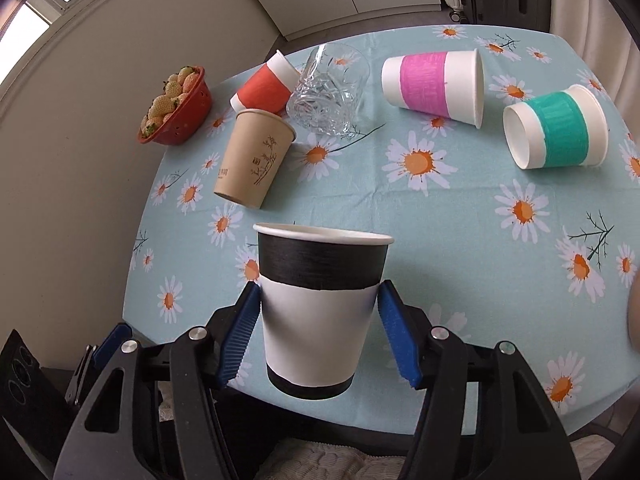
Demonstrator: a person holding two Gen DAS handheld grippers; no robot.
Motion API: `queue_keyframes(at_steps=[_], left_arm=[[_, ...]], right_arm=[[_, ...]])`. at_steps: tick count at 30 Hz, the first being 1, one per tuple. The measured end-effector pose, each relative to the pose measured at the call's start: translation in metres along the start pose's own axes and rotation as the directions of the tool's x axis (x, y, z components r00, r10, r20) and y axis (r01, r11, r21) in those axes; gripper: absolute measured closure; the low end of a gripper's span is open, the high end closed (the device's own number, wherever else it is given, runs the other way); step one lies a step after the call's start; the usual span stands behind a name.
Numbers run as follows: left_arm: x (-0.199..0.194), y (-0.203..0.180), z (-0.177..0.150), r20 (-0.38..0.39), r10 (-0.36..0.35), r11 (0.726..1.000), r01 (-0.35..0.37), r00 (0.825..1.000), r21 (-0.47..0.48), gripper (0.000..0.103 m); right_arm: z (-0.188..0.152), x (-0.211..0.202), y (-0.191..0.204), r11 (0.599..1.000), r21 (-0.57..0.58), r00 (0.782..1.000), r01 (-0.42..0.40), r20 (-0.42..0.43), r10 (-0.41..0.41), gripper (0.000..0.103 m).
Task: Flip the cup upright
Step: 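Lift the white-and-black cup with the right gripper and rotate it upright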
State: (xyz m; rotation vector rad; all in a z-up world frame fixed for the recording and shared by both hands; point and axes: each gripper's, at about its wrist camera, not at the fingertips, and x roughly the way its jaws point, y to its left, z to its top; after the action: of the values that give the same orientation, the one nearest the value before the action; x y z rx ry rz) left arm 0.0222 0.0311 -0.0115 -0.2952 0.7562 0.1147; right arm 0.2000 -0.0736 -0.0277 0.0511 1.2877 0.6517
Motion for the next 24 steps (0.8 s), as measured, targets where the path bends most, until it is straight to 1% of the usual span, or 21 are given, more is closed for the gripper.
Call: queue_keyframes(at_steps=[2, 5, 15, 20, 24], left_arm=[[0.0, 0.0, -0.001, 0.0, 0.005, 1.0, -0.005, 1.0, 0.0, 0.006], [0.0, 0.0, -0.002, -0.005, 0.011, 1.0, -0.011, 1.0, 0.001, 0.006], [0.008, -0.01, -0.006, -0.035, 0.024, 0.999, -0.022, 0.999, 0.04, 0.006], [0.015, -0.018, -0.007, -0.073, 0.0, 0.997, 0.005, 0.997, 0.075, 0.006], [0.021, -0.025, -0.008, -0.113, -0.038, 0.995, 0.048, 0.993, 0.093, 0.006]], right_arm=[[-0.014, 0.0, 0.0, 1.0, -0.012, 1.0, 0.003, -0.011, -0.003, 0.042], [-0.025, 0.002, -0.002, 1.0, -0.014, 1.0, -0.002, -0.023, 0.002, 0.042], [-0.025, 0.011, -0.006, 1.0, -0.006, 0.999, -0.011, -0.045, 0.01, 0.042], [-0.025, 0.015, -0.007, 1.0, 0.0, 0.998, -0.02, -0.053, 0.02, 0.042], [-0.024, 0.016, -0.009, 0.999, 0.016, 0.997, -0.043, -0.068, 0.044, 0.041]])
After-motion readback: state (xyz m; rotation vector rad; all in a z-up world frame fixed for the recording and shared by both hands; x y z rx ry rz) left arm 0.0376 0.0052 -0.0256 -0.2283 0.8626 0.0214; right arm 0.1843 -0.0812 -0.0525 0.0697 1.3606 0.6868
